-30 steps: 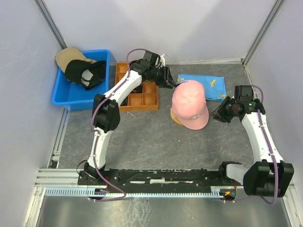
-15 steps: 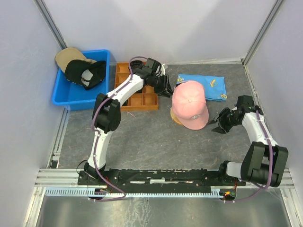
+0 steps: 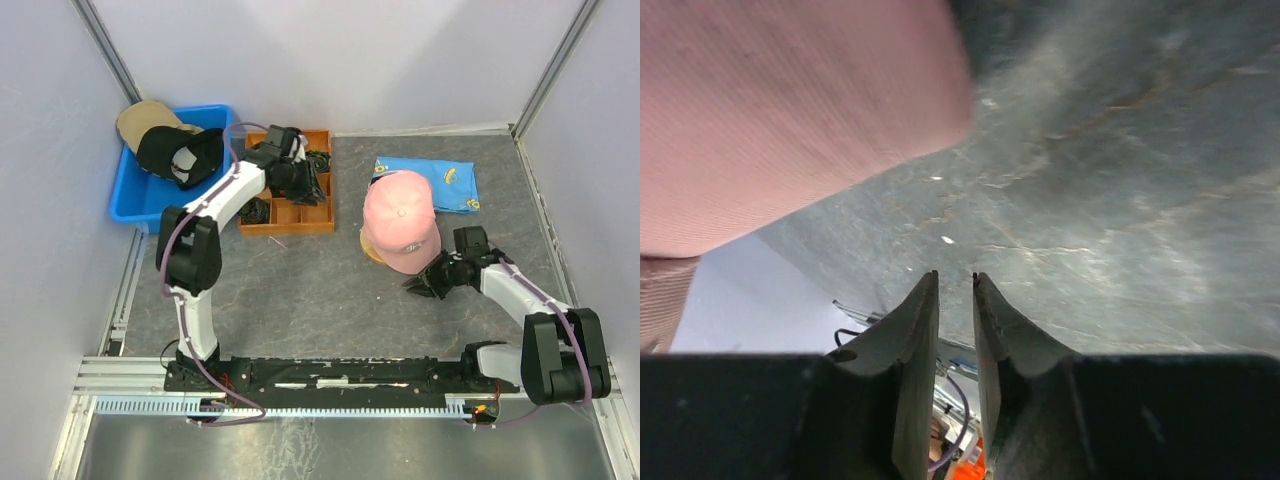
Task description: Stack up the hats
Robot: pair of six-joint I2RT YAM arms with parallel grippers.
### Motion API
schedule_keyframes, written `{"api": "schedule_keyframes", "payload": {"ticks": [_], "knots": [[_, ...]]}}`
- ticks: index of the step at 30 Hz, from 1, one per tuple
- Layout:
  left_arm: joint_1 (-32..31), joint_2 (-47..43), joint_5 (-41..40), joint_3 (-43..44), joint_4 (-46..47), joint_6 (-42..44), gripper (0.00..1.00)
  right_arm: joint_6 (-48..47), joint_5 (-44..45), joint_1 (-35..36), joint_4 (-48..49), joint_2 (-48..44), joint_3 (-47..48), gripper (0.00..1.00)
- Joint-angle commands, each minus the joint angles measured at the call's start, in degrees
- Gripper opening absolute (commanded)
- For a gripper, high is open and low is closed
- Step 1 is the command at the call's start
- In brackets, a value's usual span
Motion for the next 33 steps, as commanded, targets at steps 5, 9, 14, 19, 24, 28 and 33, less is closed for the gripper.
{"api": "schedule_keyframes", "payload": {"ticks": [5,9,14,19,24,28,33], "knots": [[1.3,-7.1,-1.5,-5.0,4.1,-2.3,0.40,18.4,12.6,9.3,24.3,1.0,-2.9,0.27],[1.3,-8.0,-2.0,-5.1,4.0,-2.2,0.40,18.5,17.1,9.6,26.0,4.6,-2.0,0.25],[1.5,-8.7,-2.5,-4.7,2.9,-1.7,0.40,15.9,21.5,9.2,24.0,6.1,0.1,0.25],[1.7,-9.6,-2.9,-5.5,2.5,-1.4,0.40,13.8,22.1,5.5,21.0,3.6,1.2,0.26],[1.8,-9.9,-2.9,-5.9,2.4,-1.4,0.40,9.6,20.2,-2.8,17.8,1.9,3.9,0.26],[1.7,-10.0,-2.0,-5.8,2.6,-1.6,0.40,4.6,17.8,-7.9,15.1,3.8,8.6,0.26],[1.5,-11.2,2.4,-4.0,3.2,-1.9,0.40,-1.1,15.3,-11.4,10.6,6.9,16.3,0.28]]}}
